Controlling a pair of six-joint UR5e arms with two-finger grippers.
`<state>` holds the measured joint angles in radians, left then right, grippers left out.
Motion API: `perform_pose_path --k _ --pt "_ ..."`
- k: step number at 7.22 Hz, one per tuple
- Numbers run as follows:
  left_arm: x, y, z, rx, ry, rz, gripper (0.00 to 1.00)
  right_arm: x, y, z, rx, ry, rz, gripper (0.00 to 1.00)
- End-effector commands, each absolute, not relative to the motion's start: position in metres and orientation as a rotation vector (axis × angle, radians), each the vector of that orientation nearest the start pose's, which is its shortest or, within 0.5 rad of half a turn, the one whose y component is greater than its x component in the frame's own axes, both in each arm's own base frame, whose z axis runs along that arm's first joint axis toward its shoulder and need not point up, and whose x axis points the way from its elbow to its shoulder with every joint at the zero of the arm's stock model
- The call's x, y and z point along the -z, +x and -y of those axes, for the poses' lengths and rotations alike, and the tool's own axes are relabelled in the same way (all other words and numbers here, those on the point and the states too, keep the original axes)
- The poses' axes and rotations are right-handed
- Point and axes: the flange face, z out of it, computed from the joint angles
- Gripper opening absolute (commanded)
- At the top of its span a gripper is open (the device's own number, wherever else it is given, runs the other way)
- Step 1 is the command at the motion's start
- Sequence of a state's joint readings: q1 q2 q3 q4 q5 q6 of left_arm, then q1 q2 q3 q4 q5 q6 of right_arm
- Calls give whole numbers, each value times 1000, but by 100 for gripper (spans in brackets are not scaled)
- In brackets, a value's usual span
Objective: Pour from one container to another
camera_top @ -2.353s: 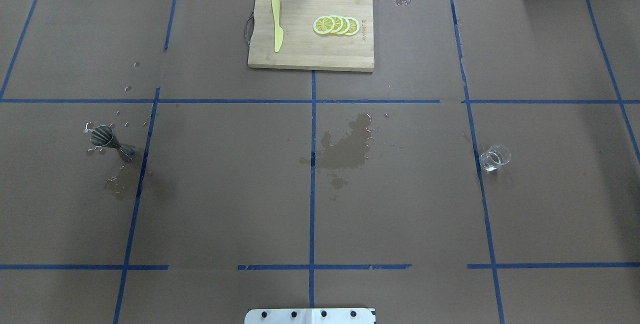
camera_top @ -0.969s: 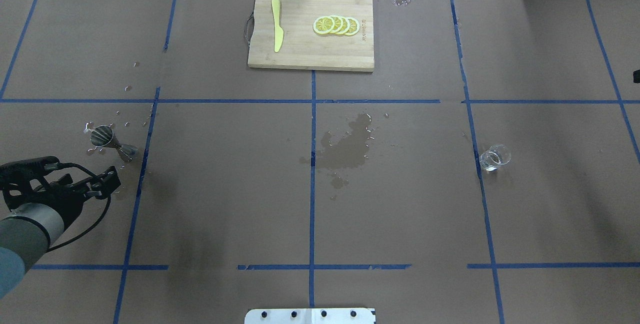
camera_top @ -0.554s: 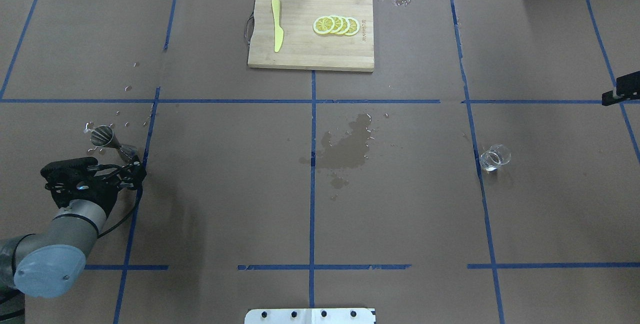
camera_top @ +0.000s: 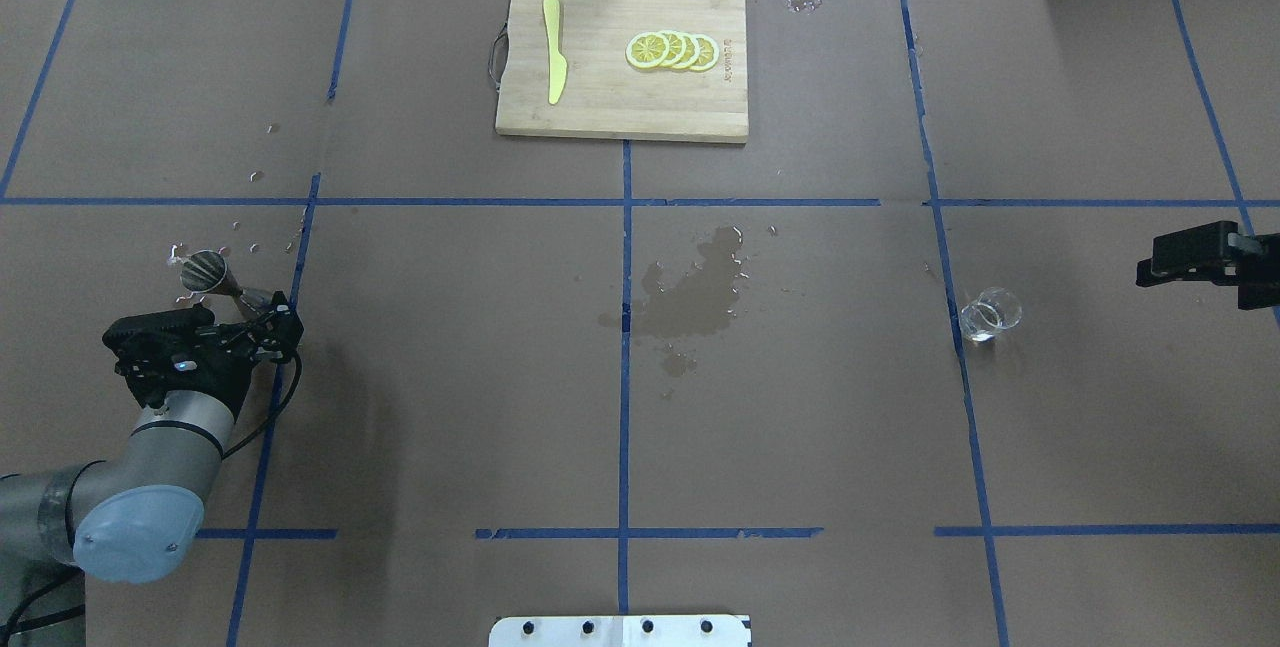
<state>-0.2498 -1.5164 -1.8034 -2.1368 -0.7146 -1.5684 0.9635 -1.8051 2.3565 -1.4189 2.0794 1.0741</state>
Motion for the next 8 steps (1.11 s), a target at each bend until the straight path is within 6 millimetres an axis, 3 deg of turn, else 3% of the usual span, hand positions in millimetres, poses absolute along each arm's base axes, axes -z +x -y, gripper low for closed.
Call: perform_pose_path --k 1,4,6,8 --pt "-504 411 324 550 952 -565 91 -372 -162 327 -249 95 794 100" --pt "-508 414 324 547 954 -557 81 -360 -181 301 -265 156 745 100" --pt "-507 415 324 546 954 -559 76 -364 -191 290 -257 188 712 100" --pt "-504 413 329 549 960 -554 76 -374 -210 266 -277 236 702 100"
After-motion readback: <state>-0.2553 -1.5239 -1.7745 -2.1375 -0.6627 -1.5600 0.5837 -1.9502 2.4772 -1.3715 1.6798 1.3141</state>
